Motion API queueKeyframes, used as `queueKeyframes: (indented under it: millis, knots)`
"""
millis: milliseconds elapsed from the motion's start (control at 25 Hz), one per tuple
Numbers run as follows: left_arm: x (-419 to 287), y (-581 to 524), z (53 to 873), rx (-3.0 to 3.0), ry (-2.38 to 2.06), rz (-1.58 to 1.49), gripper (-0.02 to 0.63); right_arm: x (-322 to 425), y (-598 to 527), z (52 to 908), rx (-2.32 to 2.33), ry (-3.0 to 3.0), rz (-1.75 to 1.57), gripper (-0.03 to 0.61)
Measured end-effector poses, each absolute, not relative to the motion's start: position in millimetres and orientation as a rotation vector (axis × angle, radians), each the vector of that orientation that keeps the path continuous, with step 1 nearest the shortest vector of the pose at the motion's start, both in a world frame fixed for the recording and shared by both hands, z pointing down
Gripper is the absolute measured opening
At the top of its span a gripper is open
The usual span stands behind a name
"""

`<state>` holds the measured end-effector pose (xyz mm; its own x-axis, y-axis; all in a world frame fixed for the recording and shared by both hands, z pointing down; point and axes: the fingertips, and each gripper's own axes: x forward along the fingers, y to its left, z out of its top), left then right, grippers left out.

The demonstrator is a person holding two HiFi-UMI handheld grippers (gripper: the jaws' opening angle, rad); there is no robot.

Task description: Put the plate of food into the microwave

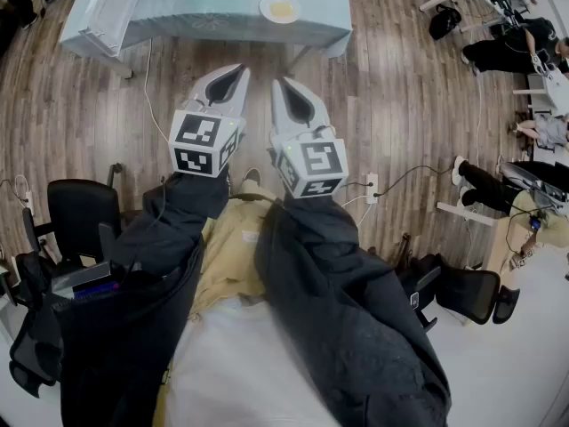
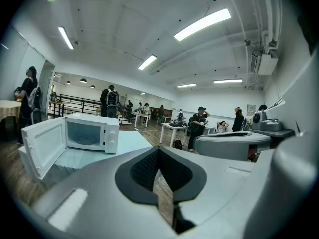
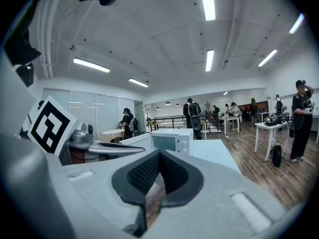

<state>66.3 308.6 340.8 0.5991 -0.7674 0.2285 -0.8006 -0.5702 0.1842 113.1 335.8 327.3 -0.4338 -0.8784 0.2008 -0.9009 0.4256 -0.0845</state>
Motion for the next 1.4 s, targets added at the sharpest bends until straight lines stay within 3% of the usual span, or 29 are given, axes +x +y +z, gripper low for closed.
queueKeyframes:
  millis: [1400]
  knots:
    - [26.1, 292.9, 370.8, 2.513, -1.167, 0.190, -0.005, 67.8, 331.3, 359.9, 1.640, -2.463, 0.387, -0.002]
